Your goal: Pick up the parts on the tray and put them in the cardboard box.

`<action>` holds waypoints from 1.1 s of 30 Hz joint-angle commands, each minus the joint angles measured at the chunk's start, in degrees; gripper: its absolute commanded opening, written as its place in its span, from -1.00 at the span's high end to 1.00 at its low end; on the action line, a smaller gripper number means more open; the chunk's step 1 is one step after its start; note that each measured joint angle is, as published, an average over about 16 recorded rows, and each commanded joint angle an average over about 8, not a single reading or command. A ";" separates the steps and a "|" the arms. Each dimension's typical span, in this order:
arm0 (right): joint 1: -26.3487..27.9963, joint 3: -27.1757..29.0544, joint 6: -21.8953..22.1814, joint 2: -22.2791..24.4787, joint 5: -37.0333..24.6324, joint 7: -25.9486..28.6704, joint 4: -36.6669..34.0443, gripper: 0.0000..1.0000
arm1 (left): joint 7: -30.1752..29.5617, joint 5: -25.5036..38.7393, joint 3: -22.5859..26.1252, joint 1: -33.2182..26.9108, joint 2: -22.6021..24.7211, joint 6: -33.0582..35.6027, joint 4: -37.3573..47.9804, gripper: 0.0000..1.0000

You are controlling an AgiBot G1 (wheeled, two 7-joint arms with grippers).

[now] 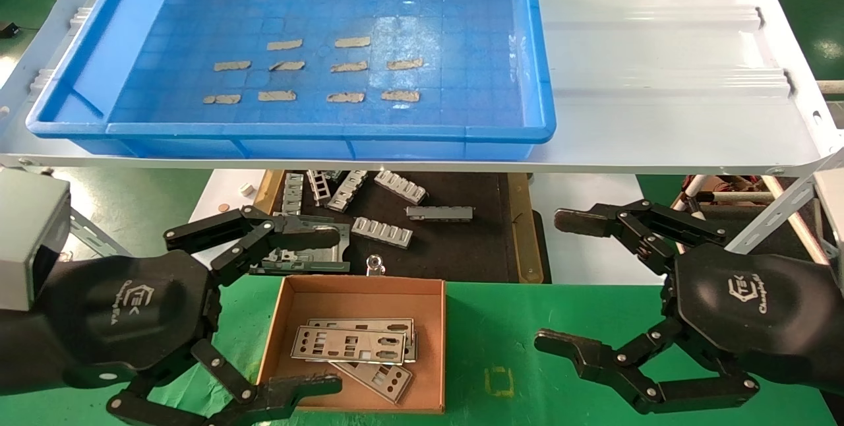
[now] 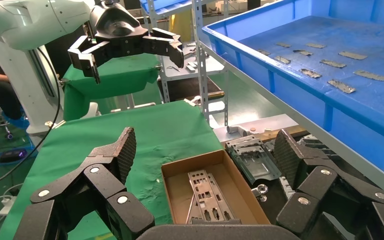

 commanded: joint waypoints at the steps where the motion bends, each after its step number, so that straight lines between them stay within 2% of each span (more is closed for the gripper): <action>1: 0.00 0.00 0.00 0.00 0.00 0.00 0.00 -1.00 | 0.00 0.00 0.00 0.00 0.00 0.00 0.00 -1.00; 33: 0.00 0.00 0.00 0.00 0.00 0.00 0.00 -1.00 | 0.00 0.00 0.00 0.00 0.00 0.00 0.00 -1.00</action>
